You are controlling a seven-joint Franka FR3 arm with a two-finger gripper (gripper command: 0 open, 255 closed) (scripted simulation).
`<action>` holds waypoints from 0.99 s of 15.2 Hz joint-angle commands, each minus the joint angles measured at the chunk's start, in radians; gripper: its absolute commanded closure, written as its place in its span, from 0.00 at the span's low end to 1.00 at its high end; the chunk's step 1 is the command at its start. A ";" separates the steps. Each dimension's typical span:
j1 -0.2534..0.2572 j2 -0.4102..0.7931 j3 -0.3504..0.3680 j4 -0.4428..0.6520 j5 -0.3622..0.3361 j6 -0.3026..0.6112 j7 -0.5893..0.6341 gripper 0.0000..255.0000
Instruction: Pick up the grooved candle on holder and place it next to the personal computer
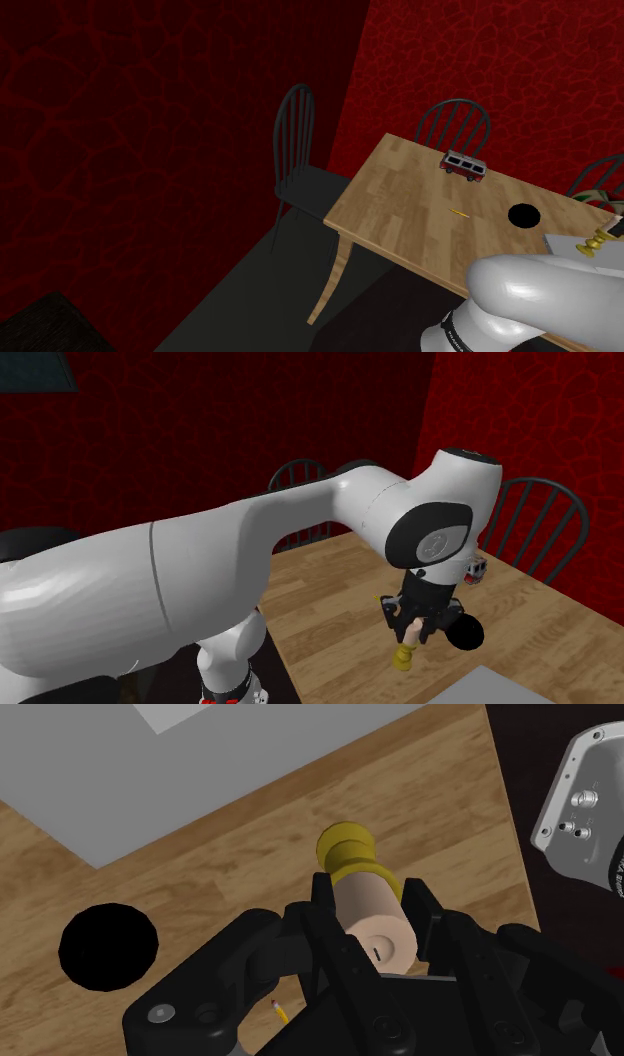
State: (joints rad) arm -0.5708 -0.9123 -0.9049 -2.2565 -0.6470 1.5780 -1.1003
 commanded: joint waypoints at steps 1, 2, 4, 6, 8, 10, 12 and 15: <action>-0.002 -0.004 -0.014 -0.025 -0.012 0.024 0.004 1.00; -0.004 -0.006 -0.021 -0.037 -0.018 0.035 0.006 1.00; -0.006 -0.009 -0.036 -0.059 -0.030 0.056 0.010 1.00; -0.008 -0.012 -0.051 -0.081 -0.042 0.079 0.013 1.00; -0.010 -0.013 -0.067 -0.103 -0.055 0.101 0.016 1.00; -0.011 -0.014 -0.084 -0.123 -0.068 0.123 0.019 1.00; -0.011 -0.014 -0.102 -0.143 -0.081 0.146 0.023 1.00; -0.011 -0.012 -0.130 -0.171 -0.102 0.181 0.028 1.00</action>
State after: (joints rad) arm -0.5811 -0.9248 -1.0257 -2.4174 -0.7420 1.7470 -1.0736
